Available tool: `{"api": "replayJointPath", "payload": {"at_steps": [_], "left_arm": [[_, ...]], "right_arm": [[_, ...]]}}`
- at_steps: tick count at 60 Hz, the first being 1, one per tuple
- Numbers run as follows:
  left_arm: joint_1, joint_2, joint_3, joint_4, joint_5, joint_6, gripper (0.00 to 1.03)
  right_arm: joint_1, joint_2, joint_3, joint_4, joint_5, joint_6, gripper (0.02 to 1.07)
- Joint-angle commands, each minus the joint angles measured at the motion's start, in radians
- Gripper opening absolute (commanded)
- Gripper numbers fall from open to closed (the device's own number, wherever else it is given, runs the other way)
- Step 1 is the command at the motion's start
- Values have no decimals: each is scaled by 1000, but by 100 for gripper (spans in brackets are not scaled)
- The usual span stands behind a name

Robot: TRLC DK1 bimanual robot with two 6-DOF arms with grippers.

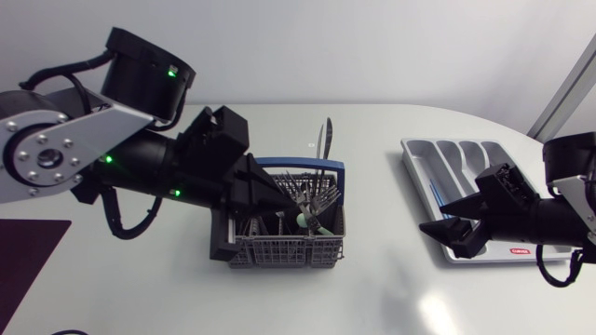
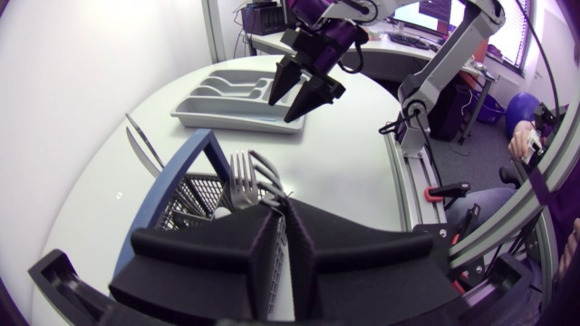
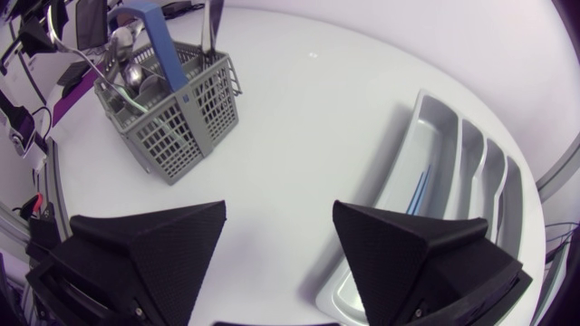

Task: Sort the cutlery from the basket into the organizer compartments.

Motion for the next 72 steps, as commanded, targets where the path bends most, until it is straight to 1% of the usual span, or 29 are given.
{"api": "replayJointPath", "payload": {"at_steps": [1,9,13,17,23,31,40,49,72], "left_arm": [[18,-19,48,-25,25,-13,9],[43,-22,77,-45,56,-13,9],[50,-25,92,-55,74,-13,9],[60,-25,110,-71,91,-9,9],[70,-23,137,-88,108,0,9],[87,-17,160,-104,128,17,9],[90,-3,146,-104,128,32,9],[110,26,118,-97,128,67,8],[98,56,126,-83,129,64,7]], "right_arm": [[32,-54,-32,-22,-14,-19,89],[75,-120,-29,-30,-23,-4,89],[91,-155,-27,-44,-48,-4,89],[108,-184,-27,-47,-53,-4,89],[128,-192,-16,-59,-92,-4,90],[154,-192,-10,-59,-99,-4,90],[173,-190,-9,-53,-97,16,90],[182,-184,-18,-47,-91,16,90],[208,-193,-13,-50,-89,32,90]]}}
